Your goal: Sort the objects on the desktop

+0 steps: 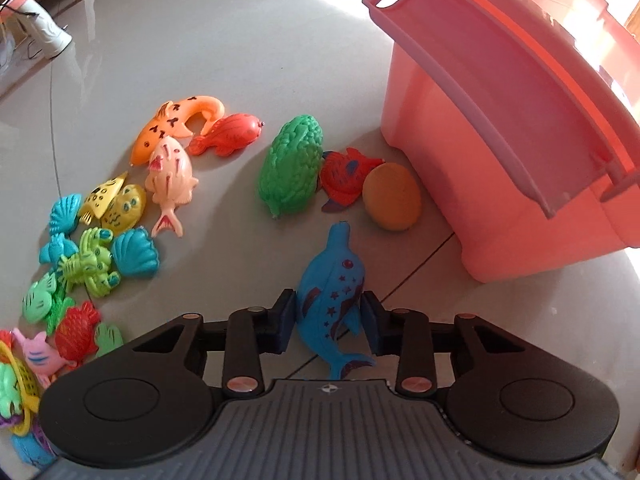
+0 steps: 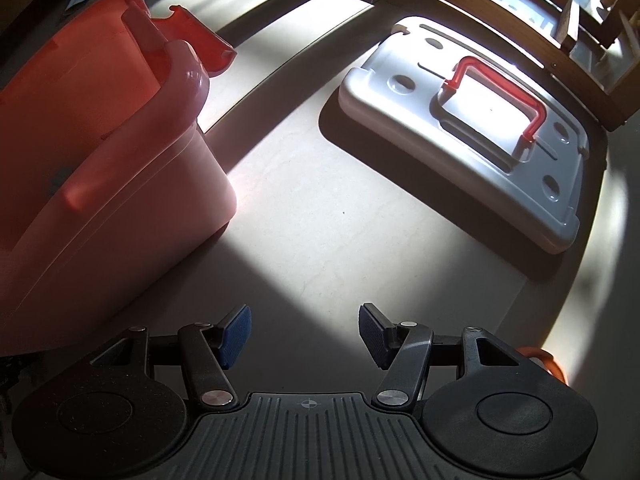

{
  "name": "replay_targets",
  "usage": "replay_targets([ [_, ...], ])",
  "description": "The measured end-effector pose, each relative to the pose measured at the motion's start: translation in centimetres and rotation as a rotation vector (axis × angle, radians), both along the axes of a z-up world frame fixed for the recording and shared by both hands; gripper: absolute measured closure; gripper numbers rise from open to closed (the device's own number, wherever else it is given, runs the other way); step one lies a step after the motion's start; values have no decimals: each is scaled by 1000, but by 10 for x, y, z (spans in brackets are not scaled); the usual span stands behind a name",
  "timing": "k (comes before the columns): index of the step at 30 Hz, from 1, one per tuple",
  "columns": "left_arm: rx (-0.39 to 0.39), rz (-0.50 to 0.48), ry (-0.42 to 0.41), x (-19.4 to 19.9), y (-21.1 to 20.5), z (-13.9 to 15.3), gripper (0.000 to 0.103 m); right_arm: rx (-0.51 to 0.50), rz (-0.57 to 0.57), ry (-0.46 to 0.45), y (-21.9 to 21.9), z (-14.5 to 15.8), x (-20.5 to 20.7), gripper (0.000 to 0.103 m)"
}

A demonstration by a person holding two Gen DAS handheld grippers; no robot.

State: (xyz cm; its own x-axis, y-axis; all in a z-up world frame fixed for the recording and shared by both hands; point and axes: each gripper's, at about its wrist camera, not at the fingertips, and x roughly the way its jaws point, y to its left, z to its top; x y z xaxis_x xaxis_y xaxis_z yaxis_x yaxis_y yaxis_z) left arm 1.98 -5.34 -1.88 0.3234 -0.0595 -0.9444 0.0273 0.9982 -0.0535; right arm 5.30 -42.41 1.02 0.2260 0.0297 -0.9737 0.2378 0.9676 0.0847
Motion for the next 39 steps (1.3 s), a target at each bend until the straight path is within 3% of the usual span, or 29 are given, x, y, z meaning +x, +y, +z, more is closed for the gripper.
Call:
replay_targets([
  [13, 33, 152, -96, -18, 20, 70, 67, 25, 31, -35, 2, 29, -14, 47],
  [24, 47, 191, -199, -35, -5, 150, 67, 61, 10, -53, -17, 53, -39, 47],
  [31, 44, 154, -246, -37, -36, 183, 67, 70, -5, -65, -35, 63, -54, 46],
  [39, 31, 21, -263, -35, -86, 202, 67, 55, -6, -71, -47, 67, -63, 44],
])
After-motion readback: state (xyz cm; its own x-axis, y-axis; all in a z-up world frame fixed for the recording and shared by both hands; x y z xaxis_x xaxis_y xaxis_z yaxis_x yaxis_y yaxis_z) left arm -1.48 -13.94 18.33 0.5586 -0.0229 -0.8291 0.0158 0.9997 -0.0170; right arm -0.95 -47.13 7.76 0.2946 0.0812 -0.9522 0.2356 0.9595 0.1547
